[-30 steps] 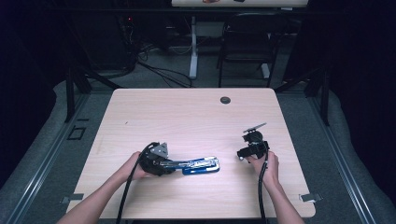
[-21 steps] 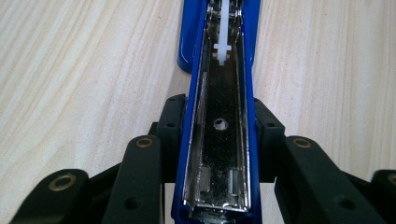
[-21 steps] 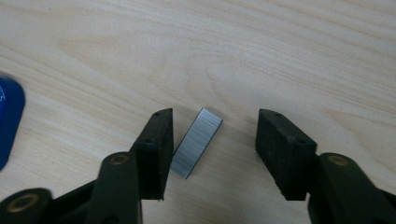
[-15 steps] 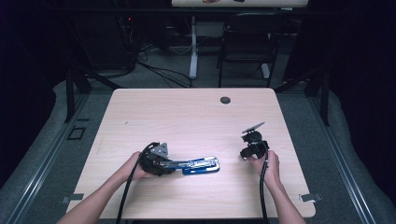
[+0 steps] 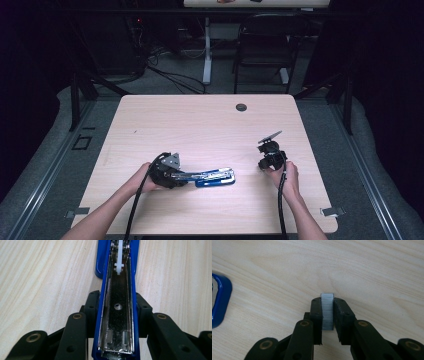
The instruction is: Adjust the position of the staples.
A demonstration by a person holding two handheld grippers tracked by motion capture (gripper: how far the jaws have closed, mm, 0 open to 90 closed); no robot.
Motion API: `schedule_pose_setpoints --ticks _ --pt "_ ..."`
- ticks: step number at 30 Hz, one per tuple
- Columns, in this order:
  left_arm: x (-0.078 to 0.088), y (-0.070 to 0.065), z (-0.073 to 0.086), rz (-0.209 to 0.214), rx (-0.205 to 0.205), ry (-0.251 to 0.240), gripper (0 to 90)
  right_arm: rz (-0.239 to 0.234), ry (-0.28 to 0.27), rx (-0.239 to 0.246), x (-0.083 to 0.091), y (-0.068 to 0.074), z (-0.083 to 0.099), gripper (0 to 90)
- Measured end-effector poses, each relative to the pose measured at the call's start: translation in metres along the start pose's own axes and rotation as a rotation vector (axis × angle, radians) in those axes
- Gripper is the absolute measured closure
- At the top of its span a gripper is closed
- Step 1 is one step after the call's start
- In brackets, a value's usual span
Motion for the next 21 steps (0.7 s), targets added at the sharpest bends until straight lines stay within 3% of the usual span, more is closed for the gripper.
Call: schedule_pose_setpoints --ticks 4,5,7,8,18,21 --pt "0.0 0.0 0.0 0.0 0.001 0.0 64.5 -0.002 -0.009 0.009 0.003 0.001 -0.001 78.1" --pt "0.0 0.0 0.0 0.0 0.001 -0.001 64.5 -0.014 -0.035 -0.01 0.003 0.003 -0.001 78.1" --pt "0.0 0.0 0.0 0.0 0.001 0.0 64.6 -0.009 -0.014 0.018 0.007 0.002 -0.001 78.2" --pt "0.0 0.0 0.0 0.0 0.0 0.0 64.6 -0.02 -0.039 0.009 0.01 0.005 -0.002 78.1" --pt "0.0 0.0 0.0 0.001 0.001 -0.001 64.6 -0.059 -0.022 0.114 0.023 0.022 -0.002 78.1" --pt "-0.001 0.0 0.0 -0.003 0.003 -0.008 64.6 -0.08 0.001 0.159 0.023 0.035 0.0 78.1"
Point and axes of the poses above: each handheld gripper's, and its own axes: x roughly backward along the jaws, z roughly out of its underside, y roughly to its left, the point moved 4 cm from there along -x, roughly forward along the jaws, and after that the axes turned 7 degrees about z, right-handed, at the moved point
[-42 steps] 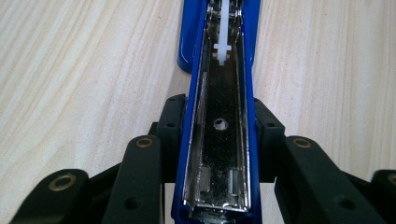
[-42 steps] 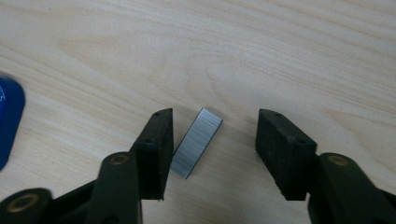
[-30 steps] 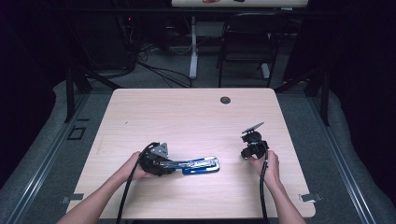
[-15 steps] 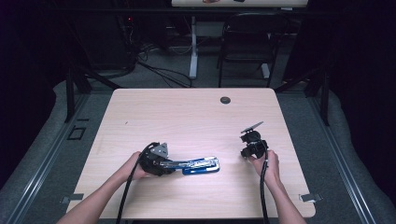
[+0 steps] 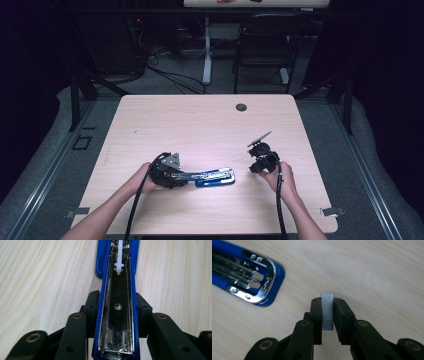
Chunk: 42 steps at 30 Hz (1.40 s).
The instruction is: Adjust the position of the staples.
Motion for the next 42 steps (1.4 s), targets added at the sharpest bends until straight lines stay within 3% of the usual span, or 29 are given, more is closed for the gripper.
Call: schedule_pose_setpoints --ticks 4,9,16,28,32,33,34,42 --pt "0.0 0.0 0.0 0.001 0.001 0.001 64.6 -0.014 0.055 0.067 -0.001 0.012 0.001 78.2" --pt "0.0 0.0 0.0 0.001 0.0 0.001 64.6 -0.03 0.1 0.105 -0.004 0.025 0.004 78.1" --pt "0.0 0.0 0.0 0.002 -0.001 0.005 64.6 -0.036 0.156 0.136 -0.009 0.031 0.008 78.0" --pt "0.0 0.0 0.0 -0.005 -0.004 0.01 64.6 -0.046 0.145 0.151 -0.006 0.032 0.003 77.1" --pt "0.0 0.0 0.0 -0.006 -0.004 0.01 64.7 -0.051 0.154 0.149 -0.007 0.033 0.003 76.7" --pt "0.0 0.0 0.0 -0.006 -0.006 0.011 64.6 -0.04 0.183 0.178 -0.007 0.031 0.003 77.0" --pt "0.0 0.0 0.0 -0.005 -0.006 0.01 64.6 -0.044 0.164 0.16 -0.009 0.032 0.003 77.5" --pt "0.0 0.0 0.0 -0.006 -0.01 0.008 64.7 -0.048 0.17 0.165 -0.01 0.031 0.003 78.3"
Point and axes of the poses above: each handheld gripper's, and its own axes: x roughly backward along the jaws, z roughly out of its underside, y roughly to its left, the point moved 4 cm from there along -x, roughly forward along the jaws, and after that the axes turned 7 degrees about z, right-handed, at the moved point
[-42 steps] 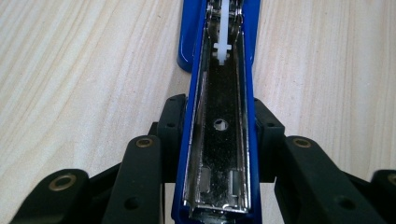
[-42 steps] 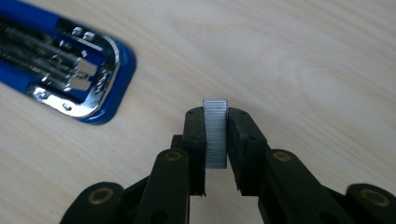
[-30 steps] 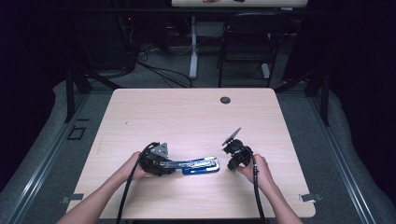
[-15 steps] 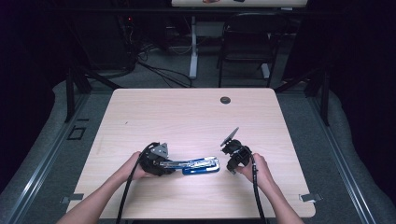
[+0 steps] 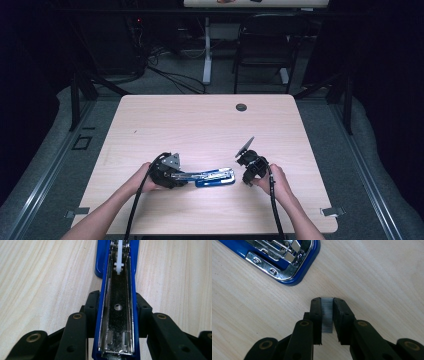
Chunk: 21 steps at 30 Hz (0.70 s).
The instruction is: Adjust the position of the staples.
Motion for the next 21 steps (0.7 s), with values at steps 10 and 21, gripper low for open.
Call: schedule_pose_setpoints --ticks 10,21 --pt "0.0 0.001 0.0 0.011 -0.005 0.0 64.8 -0.011 -0.062 -0.02 0.011 -0.007 0.0 78.4" --pt "0.0 0.001 0.0 0.009 -0.01 0.0 64.8 -0.011 -0.133 -0.018 0.019 -0.009 -0.002 78.5"
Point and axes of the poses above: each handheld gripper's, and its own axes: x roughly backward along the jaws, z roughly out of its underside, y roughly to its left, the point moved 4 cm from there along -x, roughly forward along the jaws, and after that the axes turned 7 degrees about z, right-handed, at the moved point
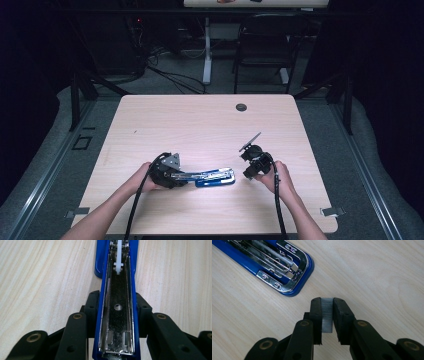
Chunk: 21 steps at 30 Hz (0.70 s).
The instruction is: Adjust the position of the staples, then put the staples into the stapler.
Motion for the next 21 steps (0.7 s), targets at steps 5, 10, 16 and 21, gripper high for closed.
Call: schedule_pose_setpoints --ticks 5,10,16,21 --pt "0.0 0.0 0.0001 0.001 0.001 0.003 64.8 0.005 -0.003 0.002 0.0006 -0.001 -0.0001 78.5" --pt "-0.0001 -0.0002 -0.0001 -0.002 -0.001 0.001 64.9 0.017 -0.008 0.004 0.001 -0.0007 -0.0008 78.6" --pt "0.0011 -0.0006 -0.0005 -0.01 -0.018 0.006 64.9 0.019 -0.019 0.028 0.0036 -0.0023 -0.0028 78.6" --pt "0.0011 -0.0005 -0.0004 -0.009 -0.018 0.005 64.9 0.028 -0.019 0.036 0.003 -0.0035 -0.0044 78.6"
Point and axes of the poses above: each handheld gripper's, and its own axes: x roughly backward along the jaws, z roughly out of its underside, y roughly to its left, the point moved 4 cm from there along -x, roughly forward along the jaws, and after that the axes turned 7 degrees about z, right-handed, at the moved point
